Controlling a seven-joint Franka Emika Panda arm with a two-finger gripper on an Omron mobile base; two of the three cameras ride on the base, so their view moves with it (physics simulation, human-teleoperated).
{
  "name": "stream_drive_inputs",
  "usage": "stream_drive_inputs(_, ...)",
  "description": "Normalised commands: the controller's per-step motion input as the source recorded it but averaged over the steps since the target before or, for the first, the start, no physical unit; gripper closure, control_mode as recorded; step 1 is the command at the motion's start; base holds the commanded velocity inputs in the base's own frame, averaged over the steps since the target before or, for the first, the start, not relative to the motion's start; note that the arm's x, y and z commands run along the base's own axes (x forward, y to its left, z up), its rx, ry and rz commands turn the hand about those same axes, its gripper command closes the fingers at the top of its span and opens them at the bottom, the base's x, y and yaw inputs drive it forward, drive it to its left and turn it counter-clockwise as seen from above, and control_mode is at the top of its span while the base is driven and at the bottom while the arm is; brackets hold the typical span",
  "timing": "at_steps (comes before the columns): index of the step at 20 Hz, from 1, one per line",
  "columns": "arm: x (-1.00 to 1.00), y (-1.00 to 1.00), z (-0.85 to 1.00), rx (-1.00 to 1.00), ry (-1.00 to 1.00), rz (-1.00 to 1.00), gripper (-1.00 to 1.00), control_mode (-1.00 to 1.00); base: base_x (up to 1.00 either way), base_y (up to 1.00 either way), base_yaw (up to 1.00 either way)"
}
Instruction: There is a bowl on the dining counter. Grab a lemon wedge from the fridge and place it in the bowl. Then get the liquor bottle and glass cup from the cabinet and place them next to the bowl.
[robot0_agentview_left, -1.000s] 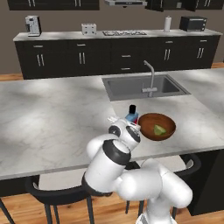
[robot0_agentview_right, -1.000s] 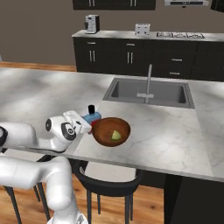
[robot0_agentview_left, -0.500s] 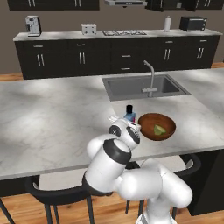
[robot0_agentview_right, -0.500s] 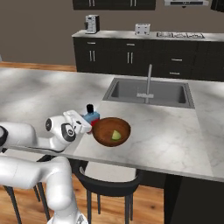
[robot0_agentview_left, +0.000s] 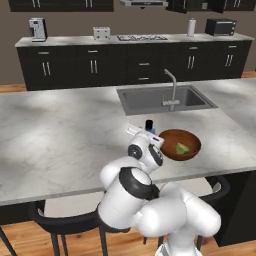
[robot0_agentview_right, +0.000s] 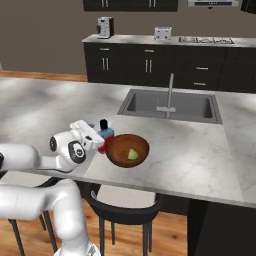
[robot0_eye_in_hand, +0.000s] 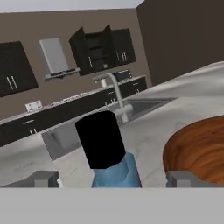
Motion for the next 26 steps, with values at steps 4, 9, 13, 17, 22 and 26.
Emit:
stream_drive_inputs(4,-0.52,0.0,0.99,0.02,-0.25,0.0,-1.0,-1.0,0.0,0.0,0.0)
stream_drive_inputs(9,-0.74,0.0,1.0,0.03,-0.31,0.0,-1.0,-1.0,0.0,0.0,0.0)
stream_drive_inputs(13,-0.72,0.0,1.0,0.05,-0.16,0.0,-1.0,-1.0,0.0,0.0,0.0)
stream_drive_inputs(17,-0.58,0.0,1.0,0.05,-0.09,0.0,-1.0,-1.0,0.0,0.0,0.0)
stream_drive_inputs(22,-0.47,0.0,1.0,0.02,-0.01,0.0,-1.0,-1.0,0.0,0.0,0.0)
stream_drive_inputs(26,-0.43,0.0,1.0,0.0,0.04,0.0,-1.0,-1.0,0.0,0.0,0.0)
